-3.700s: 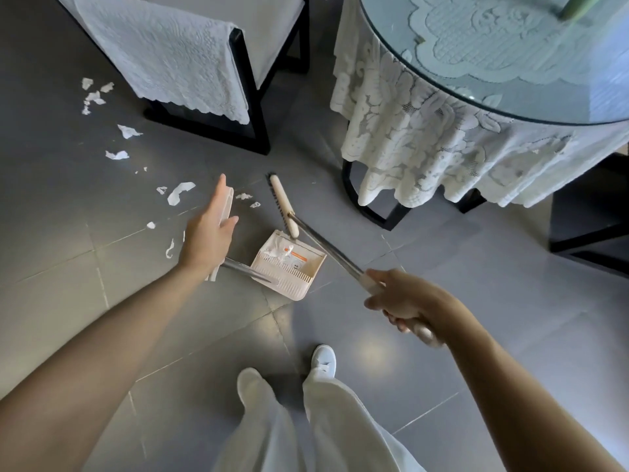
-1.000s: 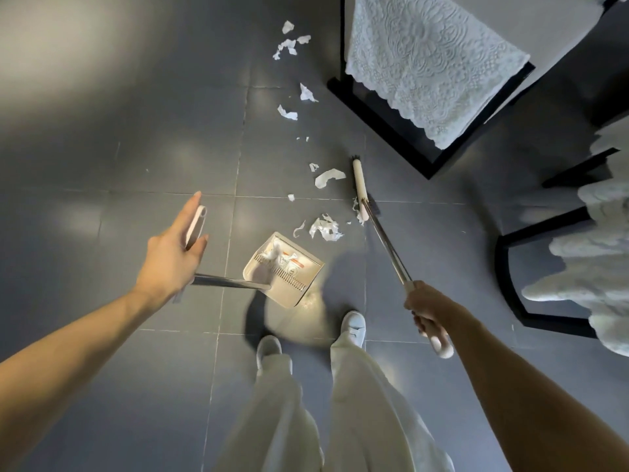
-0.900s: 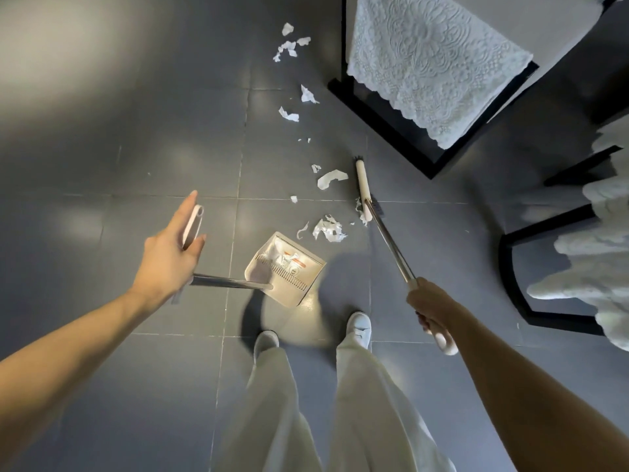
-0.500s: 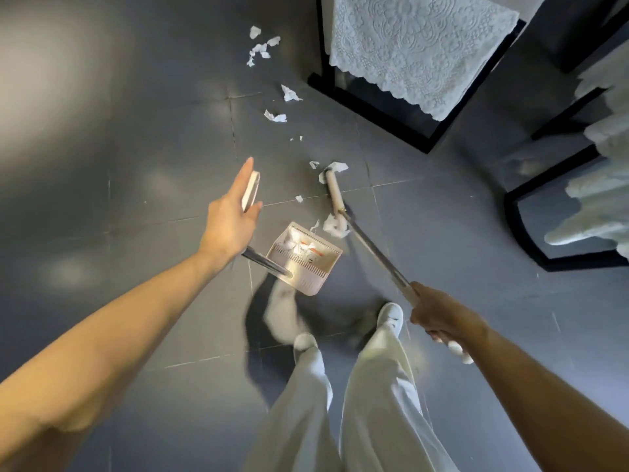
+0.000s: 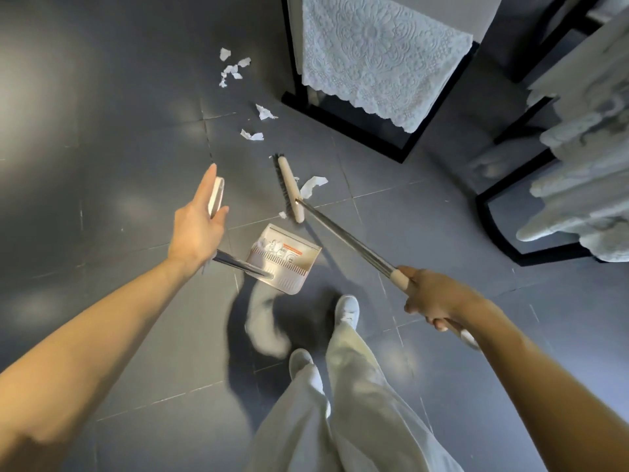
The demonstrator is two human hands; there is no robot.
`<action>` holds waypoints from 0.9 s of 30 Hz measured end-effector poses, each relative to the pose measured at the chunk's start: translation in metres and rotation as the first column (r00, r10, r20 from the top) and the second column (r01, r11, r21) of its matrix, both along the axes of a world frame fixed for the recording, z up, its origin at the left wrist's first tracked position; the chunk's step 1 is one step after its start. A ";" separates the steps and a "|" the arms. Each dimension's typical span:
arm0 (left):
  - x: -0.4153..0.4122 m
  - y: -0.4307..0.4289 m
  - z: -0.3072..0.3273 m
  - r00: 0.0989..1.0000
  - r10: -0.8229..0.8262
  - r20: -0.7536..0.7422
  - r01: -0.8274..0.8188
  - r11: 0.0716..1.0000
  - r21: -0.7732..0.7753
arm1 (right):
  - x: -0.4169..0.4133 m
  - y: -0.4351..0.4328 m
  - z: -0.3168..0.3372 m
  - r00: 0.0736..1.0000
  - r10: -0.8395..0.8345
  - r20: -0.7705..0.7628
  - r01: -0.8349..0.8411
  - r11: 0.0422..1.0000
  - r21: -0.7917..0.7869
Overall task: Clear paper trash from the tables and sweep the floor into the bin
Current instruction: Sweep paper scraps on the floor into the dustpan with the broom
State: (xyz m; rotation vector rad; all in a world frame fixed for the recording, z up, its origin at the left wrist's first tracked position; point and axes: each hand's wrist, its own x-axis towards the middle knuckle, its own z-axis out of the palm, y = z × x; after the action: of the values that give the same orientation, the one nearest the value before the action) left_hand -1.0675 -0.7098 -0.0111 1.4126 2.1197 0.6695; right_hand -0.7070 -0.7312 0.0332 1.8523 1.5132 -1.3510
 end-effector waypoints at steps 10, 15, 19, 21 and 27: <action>-0.015 0.086 0.001 0.995 0.084 -0.050 -0.085 0.996 -0.036 | -0.050 0.175 -0.046 0.970 0.152 0.191 -0.196 0.952 0.237; -0.018 0.132 -0.008 0.992 0.109 -0.063 -0.110 0.994 -0.012 | -0.054 0.215 -0.066 0.954 0.227 0.198 -0.260 0.953 0.159; -0.018 0.150 -0.009 0.994 0.103 -0.037 -0.103 0.995 0.000 | -0.043 0.202 -0.059 0.955 0.285 0.085 -0.287 0.958 0.021; -0.019 0.157 -0.010 0.994 0.105 -0.025 -0.105 0.994 0.002 | -0.035 0.194 -0.053 0.976 0.219 -0.005 -0.218 0.972 -0.083; -0.029 0.167 -0.006 0.995 0.100 0.009 -0.099 0.995 -0.032 | -0.018 0.201 -0.023 0.994 0.037 -0.106 -0.058 0.978 -0.201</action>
State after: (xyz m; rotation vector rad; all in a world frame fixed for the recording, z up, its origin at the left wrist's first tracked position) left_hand -1.0960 -0.5431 -0.0168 1.2912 2.1945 0.6767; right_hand -0.7251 -0.5302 0.0105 1.6337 1.3986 -1.5365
